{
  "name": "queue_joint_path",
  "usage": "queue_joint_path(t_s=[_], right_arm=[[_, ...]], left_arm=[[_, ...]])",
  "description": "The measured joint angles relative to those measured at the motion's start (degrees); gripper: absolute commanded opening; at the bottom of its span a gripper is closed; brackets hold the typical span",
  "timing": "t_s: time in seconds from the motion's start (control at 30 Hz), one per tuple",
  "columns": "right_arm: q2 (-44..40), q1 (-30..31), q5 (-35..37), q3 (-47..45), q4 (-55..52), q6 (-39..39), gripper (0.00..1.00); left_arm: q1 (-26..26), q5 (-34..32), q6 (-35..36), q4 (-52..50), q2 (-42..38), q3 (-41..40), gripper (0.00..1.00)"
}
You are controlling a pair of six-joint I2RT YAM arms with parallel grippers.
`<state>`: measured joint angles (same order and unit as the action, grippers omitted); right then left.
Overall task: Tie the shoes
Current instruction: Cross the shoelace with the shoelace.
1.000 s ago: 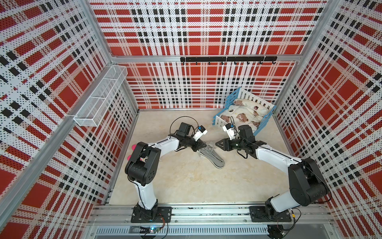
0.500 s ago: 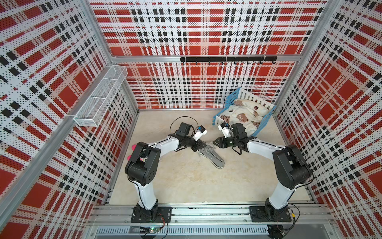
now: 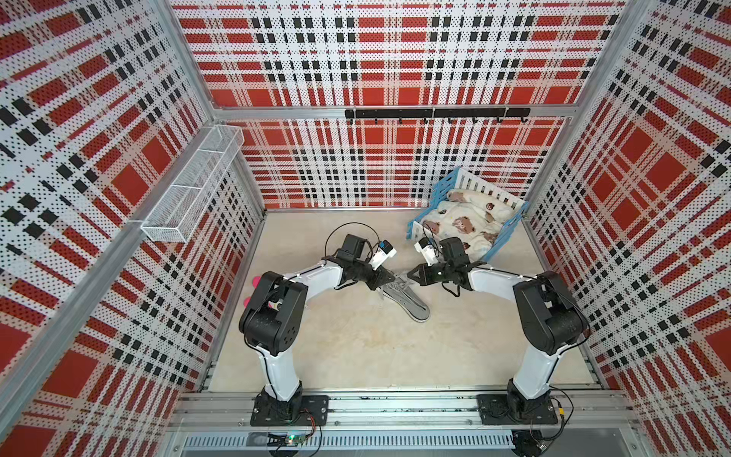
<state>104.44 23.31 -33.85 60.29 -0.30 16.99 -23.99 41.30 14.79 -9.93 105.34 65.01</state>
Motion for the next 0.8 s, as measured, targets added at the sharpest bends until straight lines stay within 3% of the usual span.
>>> queue_joint_path(t_s=[0.3, 0.67, 0.8], right_arm=[[-3.6, 0.2, 3.1, 0.0, -3.9, -1.4, 0.00], [-10.9, -1.2, -13.0, -2.7, -3.4, 4.7, 0.00], [-12.0, -3.6, -15.5, -4.9, -3.3, 6.7, 0.00]], left_arm=[[0.1, -0.5, 0.0, 0.0, 0.0, 0.0, 0.00], [0.0, -0.7, -0.7, 1.0, 0.1, 0.0, 0.00], [-0.2, 0.3, -0.7, 1.5, 0.1, 0.0, 0.00]])
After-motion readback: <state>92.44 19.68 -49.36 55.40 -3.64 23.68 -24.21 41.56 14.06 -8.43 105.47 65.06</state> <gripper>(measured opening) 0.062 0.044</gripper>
